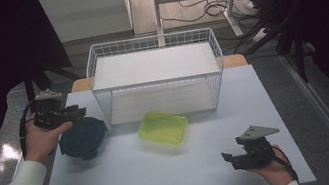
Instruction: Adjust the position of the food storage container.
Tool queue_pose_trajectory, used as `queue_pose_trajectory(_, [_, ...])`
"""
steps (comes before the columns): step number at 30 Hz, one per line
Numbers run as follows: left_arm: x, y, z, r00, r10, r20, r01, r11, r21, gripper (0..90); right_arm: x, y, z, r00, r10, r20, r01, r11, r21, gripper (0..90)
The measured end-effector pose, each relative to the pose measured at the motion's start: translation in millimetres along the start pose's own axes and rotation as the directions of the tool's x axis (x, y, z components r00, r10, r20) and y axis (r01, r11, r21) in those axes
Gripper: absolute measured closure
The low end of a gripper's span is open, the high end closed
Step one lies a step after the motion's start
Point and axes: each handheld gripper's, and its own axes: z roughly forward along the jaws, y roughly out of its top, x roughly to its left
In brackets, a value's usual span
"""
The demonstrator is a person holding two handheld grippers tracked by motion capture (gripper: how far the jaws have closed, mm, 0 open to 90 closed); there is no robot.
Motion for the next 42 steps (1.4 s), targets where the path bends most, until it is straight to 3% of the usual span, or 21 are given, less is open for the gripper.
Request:
queue_pose_trajectory(15, [35.2, 7.7, 21.7, 0.9993, -0.025, -0.027, 0.027, 0.9982, 0.053, 80.7, -1.1, -1.4, 2.3, 0.9998, 0.003, 0.021, -0.003, 1.000, 0.006, 23.6])
queue_pose_trajectory(27, [68.1, 1.9, 57.9, 0.9978, -0.030, -0.059, 0.038, 0.9899, 0.137, 89.4, -3.7, -2.0, 3.9, 0.9989, 0.009, 0.046, -0.010, 1.000, 0.014, 23.3])
queue_pose_trajectory(29, [72.5, -0.5, 66.1, 0.9974, -0.021, -0.070, 0.031, 0.9874, 0.155, 89.7, -4.4, -2.2, 4.6, 0.9985, 0.013, 0.053, -0.014, 1.000, 0.020, 23.3])
queue_pose_trajectory(32, [78.3, -6.2, 78.7, 0.9955, 0.010, -0.094, 0.010, 0.9779, 0.209, 90.0, -4.9, -2.2, 5.3, 0.9984, 0.012, 0.056, -0.014, 1.000, 0.023, 23.3])
queue_pose_trajectory(37, [82.5, -10.9, 83.2, 0.9955, 0.019, -0.093, 0.003, 0.9717, 0.236, 90.0, -5.8, -3.9, 6.0, 0.9982, 0.017, 0.057, -0.018, 0.999, 0.027, 23.1])
queue_pose_trajectory(38, [82.4, -13.6, 86.4, 0.9951, 0.031, -0.094, -0.006, 0.9662, 0.258, 90.0, -6.3, -4.5, 6.3, 0.9982, 0.016, 0.058, -0.018, 0.999, 0.030, 23.1])
queue_pose_trajectory(41, [81.3, -16.9, 90.6, 0.9948, 0.039, -0.094, -0.012, 0.9612, 0.276, 90.0, -6.4, -4.7, 5.8, 0.9982, 0.016, 0.058, -0.018, 0.999, 0.031, 23.0])
queue_pose_trajectory(42, [78.8, -20.2, 95.7, 0.9936, 0.051, -0.101, -0.019, 0.9548, 0.296, 90.0, -6.4, -4.7, 5.2, 0.9981, 0.017, 0.058, -0.019, 0.999, 0.027, 22.9])
